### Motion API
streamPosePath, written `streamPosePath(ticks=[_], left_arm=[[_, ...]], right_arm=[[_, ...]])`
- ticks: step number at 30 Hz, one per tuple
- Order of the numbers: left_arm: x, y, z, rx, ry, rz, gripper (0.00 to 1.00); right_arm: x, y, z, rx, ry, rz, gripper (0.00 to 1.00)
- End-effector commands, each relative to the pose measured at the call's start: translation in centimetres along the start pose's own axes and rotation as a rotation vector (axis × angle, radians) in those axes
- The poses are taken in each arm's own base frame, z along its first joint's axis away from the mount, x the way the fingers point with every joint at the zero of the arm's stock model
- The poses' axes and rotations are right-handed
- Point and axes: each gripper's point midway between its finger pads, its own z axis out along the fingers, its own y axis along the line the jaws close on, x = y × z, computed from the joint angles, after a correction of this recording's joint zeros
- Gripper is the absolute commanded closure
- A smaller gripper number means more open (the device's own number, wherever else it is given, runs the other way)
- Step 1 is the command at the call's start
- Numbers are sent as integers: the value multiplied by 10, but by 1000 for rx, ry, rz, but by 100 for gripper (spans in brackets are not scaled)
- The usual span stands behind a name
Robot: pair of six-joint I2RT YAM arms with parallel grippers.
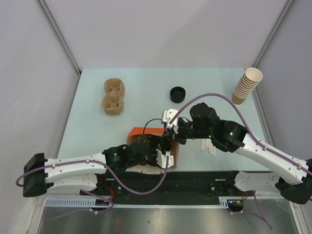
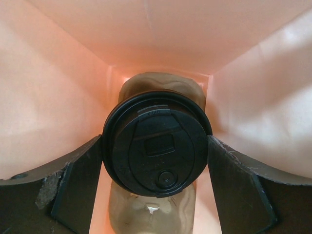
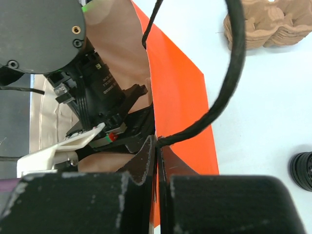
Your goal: Pack the takeout coffee
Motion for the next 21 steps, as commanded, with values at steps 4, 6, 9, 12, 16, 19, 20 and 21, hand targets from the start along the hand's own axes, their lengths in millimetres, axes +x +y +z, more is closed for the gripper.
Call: streamPosePath(ticks=[4, 6, 9, 12, 16, 19, 20, 21], left_arm=[[-13, 8, 2, 28, -40, -69, 88], [-15, 5, 4, 52, -46, -70, 88], [-12, 1, 6, 76, -30, -75, 89], [-9, 0, 7, 88, -8, -94, 89], [-12, 3, 7, 96, 6, -119, 89], [-14, 7, 11, 115, 33, -157, 88], [-12, 8, 11, 122, 46, -170, 88], [-9, 6, 14, 137, 64, -175, 88]], right_arm=[[-22, 7, -6, -30, -92, -44, 100], [-22, 7, -6, -29, -93, -47, 100], [-23, 8, -6, -33, -97, -52, 100], [-23, 8, -6, -31, -97, -53, 100], [-21, 8, -6, -32, -93, -57, 100], [-18, -1, -4, -15, -88, -40, 100], [-16, -4, -3, -13, -84, -29, 100], [-15, -12, -4, -1, -86, -12, 100]])
